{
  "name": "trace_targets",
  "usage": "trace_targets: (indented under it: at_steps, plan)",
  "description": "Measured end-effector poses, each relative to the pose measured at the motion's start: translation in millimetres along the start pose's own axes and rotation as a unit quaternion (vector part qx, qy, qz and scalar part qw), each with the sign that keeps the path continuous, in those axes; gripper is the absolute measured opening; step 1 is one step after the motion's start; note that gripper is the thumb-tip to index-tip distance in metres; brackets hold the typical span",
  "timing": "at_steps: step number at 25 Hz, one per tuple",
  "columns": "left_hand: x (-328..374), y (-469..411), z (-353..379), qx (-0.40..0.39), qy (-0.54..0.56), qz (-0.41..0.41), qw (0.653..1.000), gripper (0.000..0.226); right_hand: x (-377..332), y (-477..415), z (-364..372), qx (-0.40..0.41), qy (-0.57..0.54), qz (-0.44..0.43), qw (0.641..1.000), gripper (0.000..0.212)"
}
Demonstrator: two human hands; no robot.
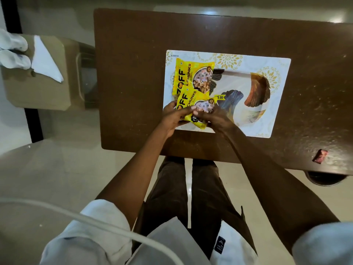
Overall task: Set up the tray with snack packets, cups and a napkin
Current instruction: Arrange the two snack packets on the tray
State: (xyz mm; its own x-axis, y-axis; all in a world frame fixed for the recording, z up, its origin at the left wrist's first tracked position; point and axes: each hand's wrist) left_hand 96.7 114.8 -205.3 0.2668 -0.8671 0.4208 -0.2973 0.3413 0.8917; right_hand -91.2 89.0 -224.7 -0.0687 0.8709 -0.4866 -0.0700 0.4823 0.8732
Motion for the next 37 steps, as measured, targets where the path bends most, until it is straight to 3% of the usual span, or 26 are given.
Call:
trace_targets:
  at_steps: [5,7,11,16,20,22,27,33,37]
  plan:
    - [-0.6,-13.8,-13.7,-0.005,-0.066,0.002,0.998,0.028,-6.9,-6.6,-5.7,-0.036,-0.006,0.037,0.999,0.036]
    - [-1.9,-14.9,-18.2,-0.001,-0.064,0.001,0.998,0.024,-13.7,-11.6,-1.7,-0.042,0.053,0.030,0.997,0.026]
    - [-0.7,-21.7,-19.8,0.047,-0.092,0.056,0.993,0.021,-25.9,-22.8,9.6,0.034,0.165,-0.031,0.985,0.024]
    - [1.8,-25.9,-8.1,0.139,-0.117,0.097,0.979,0.033,-7.0,-21.7,20.2,0.172,0.090,-0.048,0.980,0.038]
    - [-6.2,-21.8,-8.9,0.165,-0.088,0.104,0.977,0.044,8.1,-18.6,13.3,0.229,0.077,-0.077,0.967,0.021]
    - [-10.3,-20.7,-9.4,0.155,-0.085,0.116,0.977,0.038,8.5,-18.9,11.8,0.248,0.087,-0.095,0.960,0.017]
    - [-1.1,-30.2,-7.0,0.150,-0.095,0.105,0.978,0.041,2.7,-26.5,10.8,0.264,0.116,-0.079,0.954,0.035]
    - [-11.0,-26.0,-11.0,0.155,-0.085,0.095,0.980,0.041,13.4,-19.6,6.9,0.263,0.121,-0.071,0.955,0.037]
    - [2.6,-25.7,-11.8,0.172,-0.100,0.129,0.971,0.056,2.7,-17.8,12.0,0.267,0.140,-0.102,0.948,0.048]
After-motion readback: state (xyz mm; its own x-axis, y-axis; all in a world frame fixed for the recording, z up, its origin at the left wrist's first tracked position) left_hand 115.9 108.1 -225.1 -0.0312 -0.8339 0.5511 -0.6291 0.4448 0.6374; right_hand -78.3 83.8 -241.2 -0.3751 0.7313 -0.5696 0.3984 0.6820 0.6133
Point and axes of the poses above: each hand's wrist, its own y-axis away from the middle knuckle, its own z-axis out of the palm, x = y × z, and after that the axes turned 14 degrees about x, right-handed
